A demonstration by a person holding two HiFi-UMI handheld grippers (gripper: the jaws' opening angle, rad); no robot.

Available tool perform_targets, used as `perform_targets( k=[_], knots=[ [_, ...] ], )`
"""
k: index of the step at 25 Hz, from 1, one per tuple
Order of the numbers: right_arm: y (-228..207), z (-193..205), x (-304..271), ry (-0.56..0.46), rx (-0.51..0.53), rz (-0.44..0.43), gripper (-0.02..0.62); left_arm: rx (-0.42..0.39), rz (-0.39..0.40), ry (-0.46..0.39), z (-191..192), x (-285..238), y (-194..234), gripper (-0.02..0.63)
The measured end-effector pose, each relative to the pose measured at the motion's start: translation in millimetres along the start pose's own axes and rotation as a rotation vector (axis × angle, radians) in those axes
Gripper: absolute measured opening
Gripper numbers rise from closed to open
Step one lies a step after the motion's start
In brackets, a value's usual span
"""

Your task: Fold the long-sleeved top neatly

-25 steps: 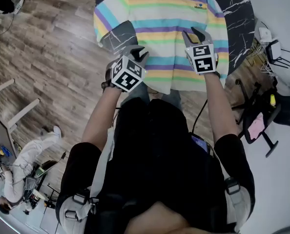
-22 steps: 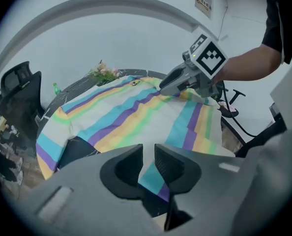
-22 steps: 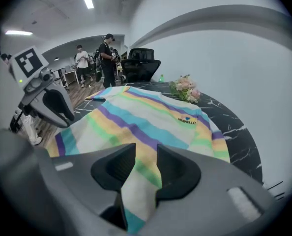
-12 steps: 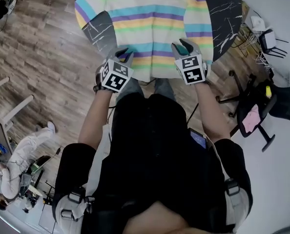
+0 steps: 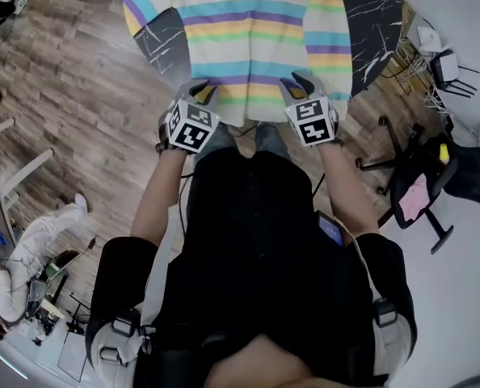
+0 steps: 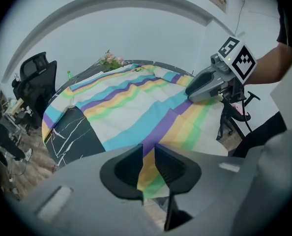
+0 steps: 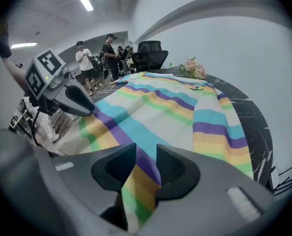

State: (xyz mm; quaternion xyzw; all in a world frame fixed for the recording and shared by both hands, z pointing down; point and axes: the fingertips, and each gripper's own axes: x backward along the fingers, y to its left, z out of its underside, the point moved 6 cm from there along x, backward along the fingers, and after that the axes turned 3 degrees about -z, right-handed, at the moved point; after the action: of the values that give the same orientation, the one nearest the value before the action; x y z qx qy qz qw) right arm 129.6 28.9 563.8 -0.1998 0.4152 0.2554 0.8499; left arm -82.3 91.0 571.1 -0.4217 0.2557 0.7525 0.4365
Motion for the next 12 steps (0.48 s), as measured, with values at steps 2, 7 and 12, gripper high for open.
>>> perform_targets(
  k=[2, 7, 12],
  knots=[
    [0.0, 6.4, -0.2, 0.013, -0.010, -0.001, 0.137, 0.001, 0.003, 0.015, 4.4, -2.1, -0.4, 0.081],
    [-3.0, 19.0, 3.2, 0.022, 0.002, 0.007, 0.123, 0.028, -0.007, 0.036, 18.3, -2.0, 2.4, 0.083],
    [-7.6, 25.6, 6.9, 0.032, 0.029, 0.005, 0.123, 0.038, -0.032, 0.045, 23.7, -0.2, 8.4, 0.083]
  ],
)
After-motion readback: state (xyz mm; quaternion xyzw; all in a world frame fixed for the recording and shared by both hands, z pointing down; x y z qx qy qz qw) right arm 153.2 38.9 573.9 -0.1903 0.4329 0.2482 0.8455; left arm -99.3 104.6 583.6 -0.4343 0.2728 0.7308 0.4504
